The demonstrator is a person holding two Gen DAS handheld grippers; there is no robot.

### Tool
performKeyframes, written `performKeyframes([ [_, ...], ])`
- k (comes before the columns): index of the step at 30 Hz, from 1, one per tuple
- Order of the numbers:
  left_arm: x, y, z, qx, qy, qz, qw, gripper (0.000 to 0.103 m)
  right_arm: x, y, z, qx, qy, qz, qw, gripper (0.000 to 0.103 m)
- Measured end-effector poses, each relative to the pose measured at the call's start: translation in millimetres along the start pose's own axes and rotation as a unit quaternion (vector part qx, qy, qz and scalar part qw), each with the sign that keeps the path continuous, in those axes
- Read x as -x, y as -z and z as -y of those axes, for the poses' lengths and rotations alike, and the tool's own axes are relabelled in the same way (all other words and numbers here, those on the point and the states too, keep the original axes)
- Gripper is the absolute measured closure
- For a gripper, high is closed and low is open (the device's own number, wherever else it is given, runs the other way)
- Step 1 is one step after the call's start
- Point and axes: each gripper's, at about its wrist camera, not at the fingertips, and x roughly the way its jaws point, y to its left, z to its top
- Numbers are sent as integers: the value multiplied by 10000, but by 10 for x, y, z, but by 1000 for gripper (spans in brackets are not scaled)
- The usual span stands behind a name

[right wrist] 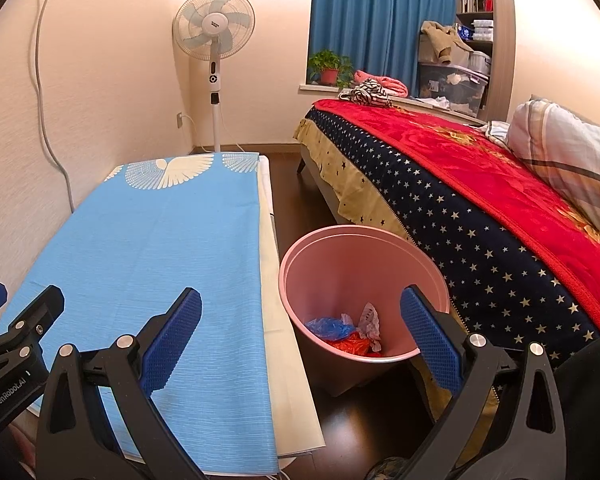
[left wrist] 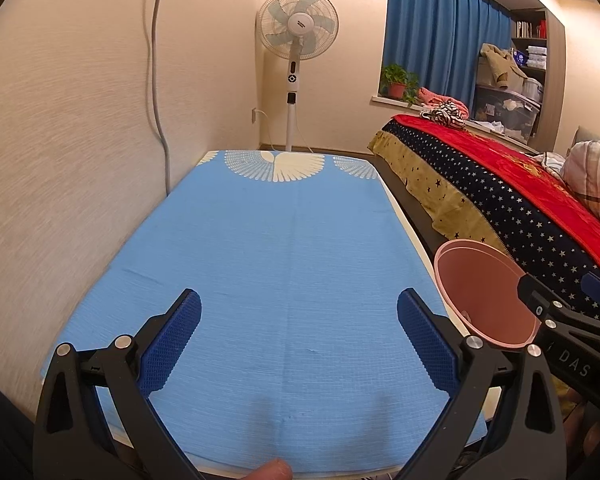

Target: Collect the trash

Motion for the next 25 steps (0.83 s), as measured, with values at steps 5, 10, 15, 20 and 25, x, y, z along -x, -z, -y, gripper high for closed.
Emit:
performKeyframes([
  [5,0,-1,-4,1,9,3,10000,8,1,1,1,0,0,3,10000,5],
  [10,2,6,-1,18,4,11,10000,8,-1,2,-4,-1,3,1,10000,5],
  [15,28,10,17,45,13,73,10000,8,-1,2,-3,2,3,6,10000,5],
  [20,38,15,7,89,28,48,9999,8,1,2,0,-1,6,3,10000,5],
  [25,34,11,-24,113,19,22,9999,8,-2,3,-3,4,-3,3,10000,5],
])
